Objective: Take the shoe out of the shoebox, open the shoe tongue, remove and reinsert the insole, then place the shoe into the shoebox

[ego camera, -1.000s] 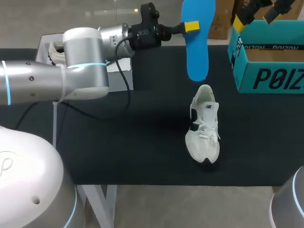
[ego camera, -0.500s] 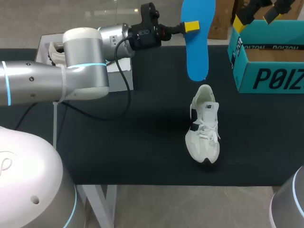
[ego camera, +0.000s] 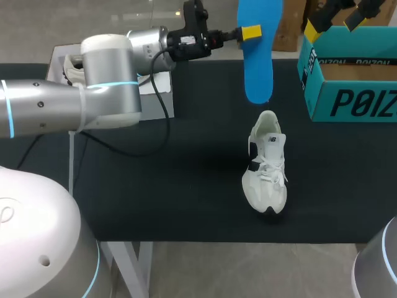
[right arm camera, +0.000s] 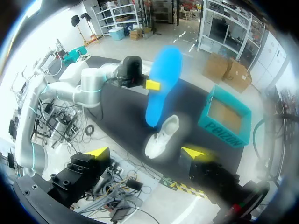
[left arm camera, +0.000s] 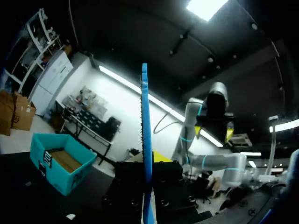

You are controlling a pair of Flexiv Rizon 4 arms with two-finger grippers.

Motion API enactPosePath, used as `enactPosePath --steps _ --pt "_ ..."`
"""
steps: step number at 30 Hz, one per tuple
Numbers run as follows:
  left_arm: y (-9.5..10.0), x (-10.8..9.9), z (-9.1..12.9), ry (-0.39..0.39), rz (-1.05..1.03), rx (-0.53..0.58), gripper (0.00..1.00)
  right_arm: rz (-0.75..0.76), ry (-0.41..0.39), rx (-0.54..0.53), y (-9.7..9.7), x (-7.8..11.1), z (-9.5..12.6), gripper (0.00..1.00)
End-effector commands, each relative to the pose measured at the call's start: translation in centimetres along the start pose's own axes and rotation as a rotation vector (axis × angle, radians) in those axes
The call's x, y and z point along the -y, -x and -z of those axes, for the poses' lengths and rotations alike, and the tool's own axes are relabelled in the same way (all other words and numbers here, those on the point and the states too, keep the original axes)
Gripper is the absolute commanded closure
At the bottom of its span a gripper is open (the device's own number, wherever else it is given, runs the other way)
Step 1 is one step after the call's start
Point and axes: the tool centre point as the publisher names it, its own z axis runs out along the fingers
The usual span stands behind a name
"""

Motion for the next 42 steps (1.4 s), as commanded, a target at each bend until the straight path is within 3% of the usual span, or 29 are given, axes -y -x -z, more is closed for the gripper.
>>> enactPosePath --steps 1,5,7,9,32,35,37,42 --pt "-1.7 0.5 -0.3 0.184 -0.326 -0.001 1.00 -0.001 -0.005 0.000 0.0 -0.2 0.0 0.00" --pt "-2.9 0.6 -1.1 0.349 -0.517 0.106 1.00 -0.001 -0.005 0.000 0.0 -0.2 0.0 0.00" --pt "-3.5 0.7 -1.3 0.390 -0.592 0.149 1.00 -0.001 -0.005 0.000 0.0 -0.2 0.0 0.00" --pt "-3.9 1.0 -1.0 0.357 -0.622 0.196 1.00 -0.001 -0.005 0.000 0.0 -0.2 0.0 0.00" --pt "-3.9 1.0 -1.0 0.357 -0.622 0.196 1.00 -0.001 -0.005 0.000 0.0 -0.2 0.0 0.00" --pt "-4.3 2.1 -1.2 0.420 -0.818 0.183 1.00 -0.001 -0.005 0.000 0.0 -0.2 0.0 0.00" --pt "-4.5 2.6 -1.3 0.518 -0.955 0.174 1.00 -0.001 -0.005 0.000 0.0 -0.2 0.0 0.00" --pt "-4.5 3.0 -0.8 0.555 -1.214 0.176 1.00 -0.001 -0.005 0.000 0.0 -0.2 0.0 0.00"
